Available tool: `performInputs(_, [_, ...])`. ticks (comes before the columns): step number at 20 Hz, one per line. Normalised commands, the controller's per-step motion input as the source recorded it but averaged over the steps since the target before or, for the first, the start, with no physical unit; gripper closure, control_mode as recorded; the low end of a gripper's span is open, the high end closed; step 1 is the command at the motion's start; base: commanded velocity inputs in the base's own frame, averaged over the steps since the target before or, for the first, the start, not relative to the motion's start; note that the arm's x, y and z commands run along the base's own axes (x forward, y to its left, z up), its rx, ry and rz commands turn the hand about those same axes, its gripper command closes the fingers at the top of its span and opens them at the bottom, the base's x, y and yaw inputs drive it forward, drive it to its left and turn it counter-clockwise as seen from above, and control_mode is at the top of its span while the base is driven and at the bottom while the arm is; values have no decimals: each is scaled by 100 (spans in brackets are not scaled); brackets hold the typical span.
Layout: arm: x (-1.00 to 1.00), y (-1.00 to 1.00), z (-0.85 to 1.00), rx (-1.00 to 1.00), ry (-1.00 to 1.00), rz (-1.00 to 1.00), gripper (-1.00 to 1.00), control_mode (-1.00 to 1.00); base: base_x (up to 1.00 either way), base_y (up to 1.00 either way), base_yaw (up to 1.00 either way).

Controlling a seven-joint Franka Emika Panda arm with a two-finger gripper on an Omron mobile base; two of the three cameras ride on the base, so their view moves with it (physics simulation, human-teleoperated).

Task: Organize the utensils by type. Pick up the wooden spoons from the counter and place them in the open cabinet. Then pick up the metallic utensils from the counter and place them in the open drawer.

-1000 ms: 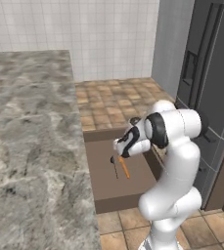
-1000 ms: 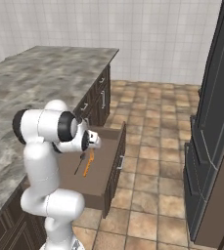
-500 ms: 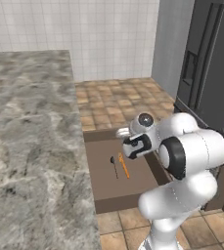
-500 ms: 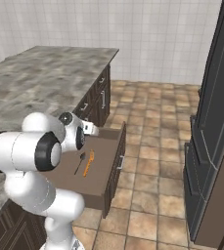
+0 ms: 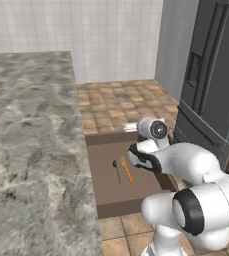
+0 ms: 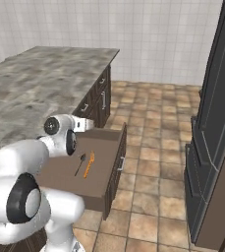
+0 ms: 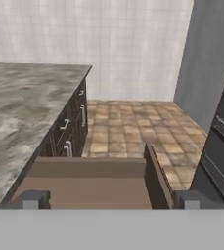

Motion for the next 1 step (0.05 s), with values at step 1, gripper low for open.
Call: performInputs(1, [-29, -21, 100, 10, -9, 0, -100, -100, 0, 0, 0])
